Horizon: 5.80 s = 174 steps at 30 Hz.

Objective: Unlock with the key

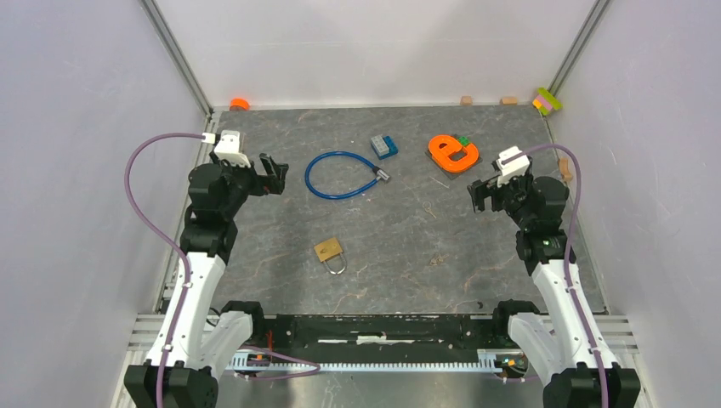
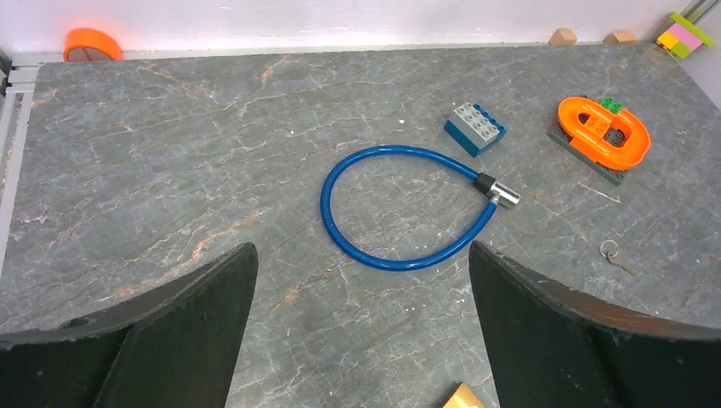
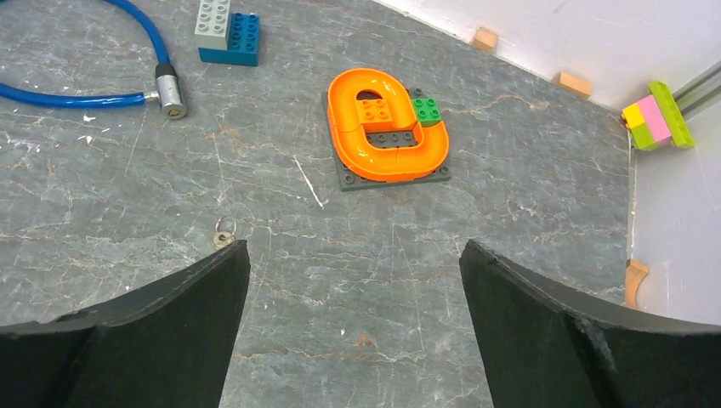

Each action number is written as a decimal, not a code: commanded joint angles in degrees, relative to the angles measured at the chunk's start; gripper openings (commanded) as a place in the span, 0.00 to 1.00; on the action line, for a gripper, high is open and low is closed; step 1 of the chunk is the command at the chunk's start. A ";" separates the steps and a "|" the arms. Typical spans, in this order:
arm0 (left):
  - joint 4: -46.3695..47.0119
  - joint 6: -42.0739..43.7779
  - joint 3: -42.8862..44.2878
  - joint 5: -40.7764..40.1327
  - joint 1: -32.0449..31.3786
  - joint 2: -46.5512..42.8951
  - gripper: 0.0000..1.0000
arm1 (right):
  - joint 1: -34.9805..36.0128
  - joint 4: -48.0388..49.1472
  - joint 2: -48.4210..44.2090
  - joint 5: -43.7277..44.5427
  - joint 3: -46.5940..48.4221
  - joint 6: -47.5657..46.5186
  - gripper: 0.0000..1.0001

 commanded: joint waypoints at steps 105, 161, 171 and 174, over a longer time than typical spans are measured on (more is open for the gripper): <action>-3.02 11.44 -0.61 25.41 -3.44 9.54 1.00 | 31.09 -22.92 22.66 -6.36 2.63 -34.99 0.21; 7.26 25.70 6.12 42.56 -24.54 22.50 1.00 | 31.05 -30.43 26.19 -43.88 22.78 -40.54 0.00; 10.00 29.73 9.41 55.68 -28.47 31.45 0.89 | 31.18 -34.81 29.14 -53.19 26.24 -44.38 0.00; 10.08 29.72 9.75 58.11 -30.12 33.58 0.91 | 31.19 -34.92 29.65 -53.06 26.68 -44.43 0.01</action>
